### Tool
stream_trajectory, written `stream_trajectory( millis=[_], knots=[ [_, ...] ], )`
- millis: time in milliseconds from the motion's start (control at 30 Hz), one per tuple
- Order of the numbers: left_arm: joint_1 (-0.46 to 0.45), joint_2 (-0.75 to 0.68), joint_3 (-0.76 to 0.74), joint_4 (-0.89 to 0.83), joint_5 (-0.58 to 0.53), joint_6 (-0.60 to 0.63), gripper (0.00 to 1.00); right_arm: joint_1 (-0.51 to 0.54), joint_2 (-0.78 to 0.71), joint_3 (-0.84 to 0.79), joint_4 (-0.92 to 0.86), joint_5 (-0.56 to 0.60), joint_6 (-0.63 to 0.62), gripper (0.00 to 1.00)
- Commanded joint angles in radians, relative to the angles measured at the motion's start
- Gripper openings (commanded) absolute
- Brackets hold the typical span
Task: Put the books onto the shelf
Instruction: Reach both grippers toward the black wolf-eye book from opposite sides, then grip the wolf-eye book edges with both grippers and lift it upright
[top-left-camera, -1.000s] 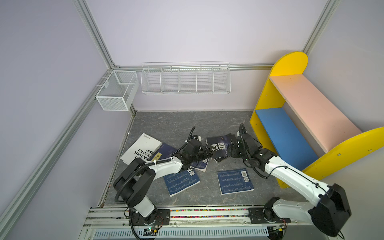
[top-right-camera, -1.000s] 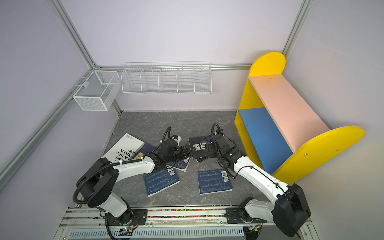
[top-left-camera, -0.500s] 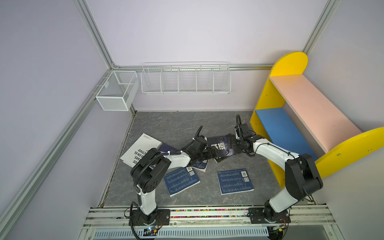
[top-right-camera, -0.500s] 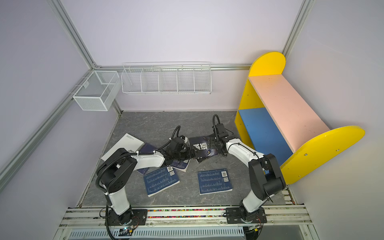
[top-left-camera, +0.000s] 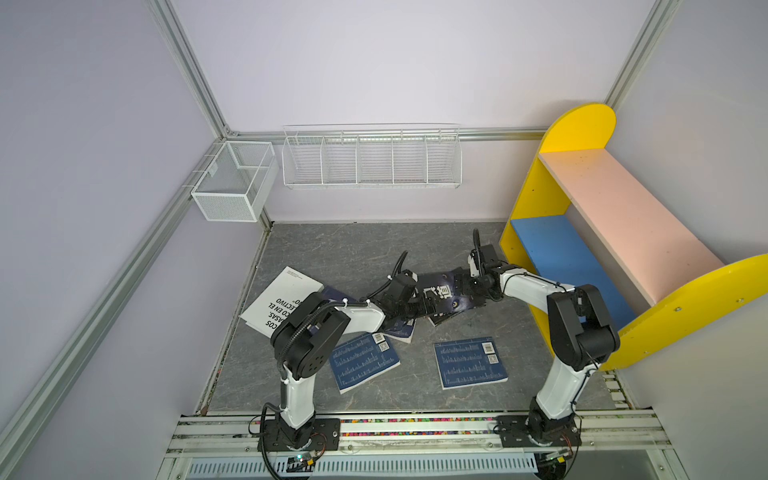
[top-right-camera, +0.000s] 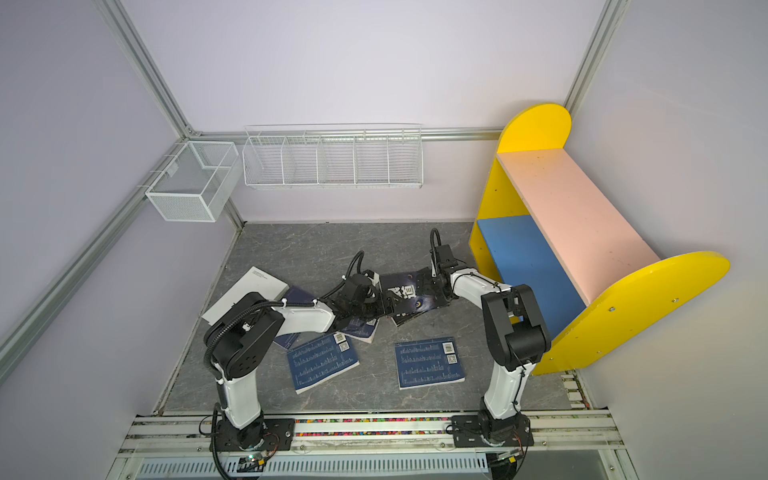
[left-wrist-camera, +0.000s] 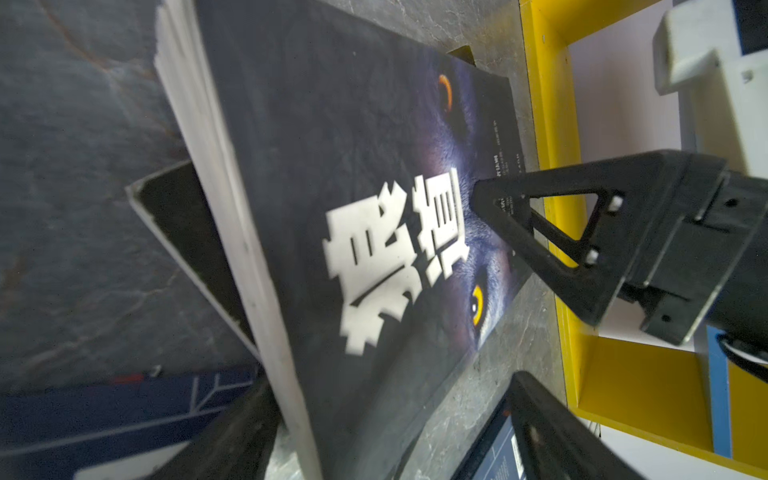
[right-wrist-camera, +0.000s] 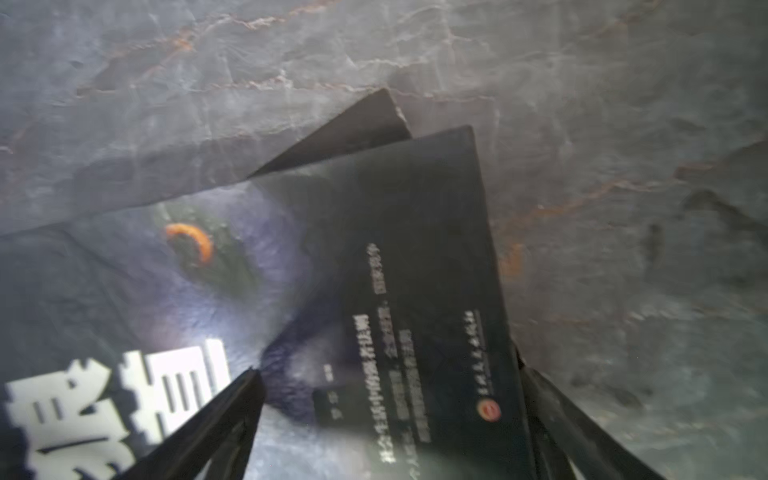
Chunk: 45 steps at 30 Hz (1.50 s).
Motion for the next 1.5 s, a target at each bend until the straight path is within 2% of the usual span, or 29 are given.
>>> stream_trajectory(
  millis=[0,400,633,1100,1200,1467],
  knots=[
    [0.008,0.02,0.019,0.007,0.022,-0.012,0.87,0.003,0.025,-0.016,0.024,-0.127,0.001,0.93],
    [0.013,-0.125,0.001,0.122,0.065,-0.058,0.85,0.005,-0.017,-0.072,0.079,-0.252,0.041,0.87],
    [0.018,-0.207,-0.044,0.147,0.054,-0.073,0.81,0.011,0.0,-0.092,0.099,-0.275,0.045,0.83],
    [0.041,-0.154,-0.09,0.171,0.033,-0.153,0.54,0.015,0.006,-0.114,0.108,-0.269,0.036,0.8],
    [0.045,-0.157,-0.103,0.165,0.031,-0.152,0.46,0.014,0.005,-0.117,0.108,-0.265,0.037,0.8],
    [0.045,-0.176,-0.121,0.099,-0.006,-0.127,0.15,0.013,-0.029,-0.11,0.117,-0.284,0.054,0.79]
  ],
)
